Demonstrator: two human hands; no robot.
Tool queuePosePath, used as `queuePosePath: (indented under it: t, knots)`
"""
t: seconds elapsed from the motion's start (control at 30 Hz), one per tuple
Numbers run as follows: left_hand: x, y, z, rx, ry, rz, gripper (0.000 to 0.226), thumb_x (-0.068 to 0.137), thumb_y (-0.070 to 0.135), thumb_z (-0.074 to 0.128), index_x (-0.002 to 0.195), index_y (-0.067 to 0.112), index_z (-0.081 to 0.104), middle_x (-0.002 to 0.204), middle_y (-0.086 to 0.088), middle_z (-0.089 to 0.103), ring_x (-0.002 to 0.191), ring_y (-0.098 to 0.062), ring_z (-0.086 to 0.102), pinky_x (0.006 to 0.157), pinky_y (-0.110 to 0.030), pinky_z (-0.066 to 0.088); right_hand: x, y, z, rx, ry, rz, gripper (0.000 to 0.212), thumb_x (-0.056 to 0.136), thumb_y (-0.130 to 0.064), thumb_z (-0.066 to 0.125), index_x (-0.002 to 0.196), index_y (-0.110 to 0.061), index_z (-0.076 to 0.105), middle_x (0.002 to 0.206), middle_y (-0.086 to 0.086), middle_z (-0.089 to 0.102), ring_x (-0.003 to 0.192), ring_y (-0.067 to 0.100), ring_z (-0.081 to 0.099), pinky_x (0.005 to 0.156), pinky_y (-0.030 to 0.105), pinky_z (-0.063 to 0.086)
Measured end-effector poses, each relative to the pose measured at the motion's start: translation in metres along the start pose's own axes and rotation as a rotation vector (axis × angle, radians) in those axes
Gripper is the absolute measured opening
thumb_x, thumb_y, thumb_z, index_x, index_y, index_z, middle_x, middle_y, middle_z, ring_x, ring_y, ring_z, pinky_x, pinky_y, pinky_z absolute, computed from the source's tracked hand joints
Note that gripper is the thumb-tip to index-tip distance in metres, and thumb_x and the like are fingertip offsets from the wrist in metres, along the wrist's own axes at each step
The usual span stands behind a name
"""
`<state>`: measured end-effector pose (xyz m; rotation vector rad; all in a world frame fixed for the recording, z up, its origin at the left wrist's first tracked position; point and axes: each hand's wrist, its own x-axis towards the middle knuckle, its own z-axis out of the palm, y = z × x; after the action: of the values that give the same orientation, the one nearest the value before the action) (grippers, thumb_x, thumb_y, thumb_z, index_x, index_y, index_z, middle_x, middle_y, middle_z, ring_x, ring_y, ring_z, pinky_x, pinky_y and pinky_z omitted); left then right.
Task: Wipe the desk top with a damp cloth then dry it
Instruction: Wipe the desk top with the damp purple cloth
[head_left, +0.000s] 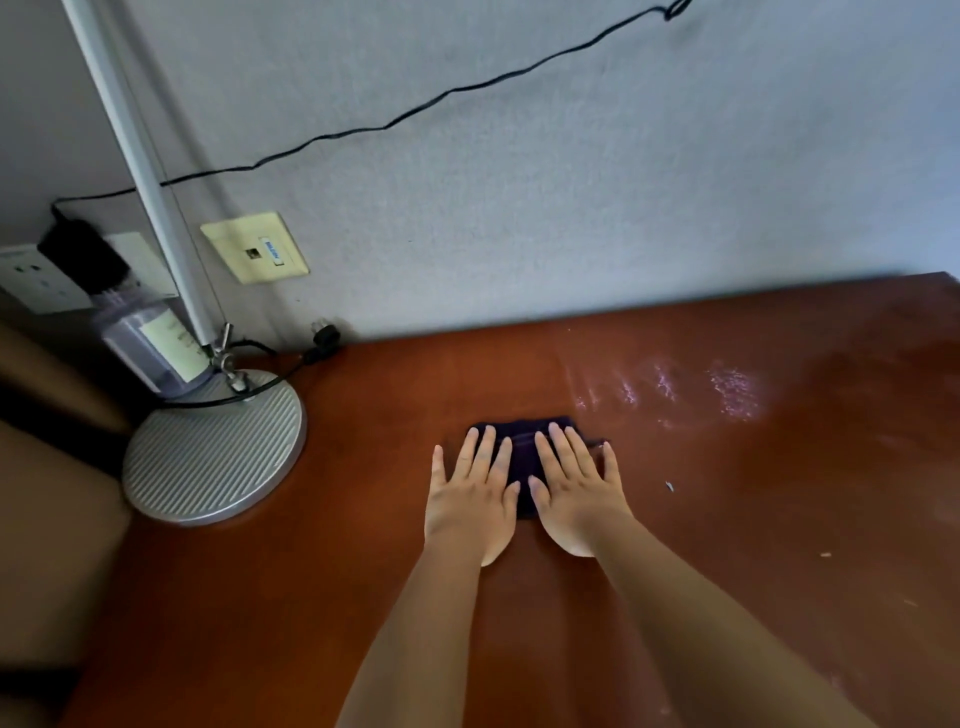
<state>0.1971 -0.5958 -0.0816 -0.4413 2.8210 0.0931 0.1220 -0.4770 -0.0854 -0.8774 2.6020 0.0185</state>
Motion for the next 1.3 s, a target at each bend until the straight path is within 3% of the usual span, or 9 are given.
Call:
queuePosePath:
  t: [0.67,0.93,1.3]
  knots:
    - [0.179,-0.028,-0.049,-0.048,0.054,-0.034,0.056,0.104,0.040,0.009,0.154,0.023,-0.007,0.162,0.001,-0.014,0.147,-0.015,-0.017,0.119,-0.051,-0.008,0.172,0.029,-0.073,-0.011,0.056,0.009,0.057,0.102,-0.042,0.008,0.152,-0.021,-0.012,0.159,-0.003,-0.020,0.145,0.011,-0.021,0.115,0.047,-0.015]
    - [0.157,-0.020,-0.045,-0.061,0.023,-0.036,0.055,0.104,0.039,0.008,0.153,0.021,-0.010,0.161,0.001,-0.018,0.146,-0.016,-0.021,0.119,-0.049,-0.008,0.150,0.026,-0.063,0.017,0.056,0.040,0.057,0.102,-0.042,0.008,0.152,-0.022,-0.013,0.159,-0.004,-0.021,0.145,0.011,-0.021,0.115,0.048,-0.016]
    - [0.060,0.005,-0.016,-0.041,0.015,-0.008,0.056,0.104,0.041,0.008,0.153,0.021,-0.009,0.161,0.000,-0.016,0.147,-0.016,-0.019,0.119,-0.051,-0.007,0.051,0.019,-0.022,0.043,0.023,0.056,0.057,0.102,-0.042,0.006,0.150,-0.022,-0.017,0.157,-0.004,-0.024,0.144,0.011,-0.023,0.114,0.047,-0.016]
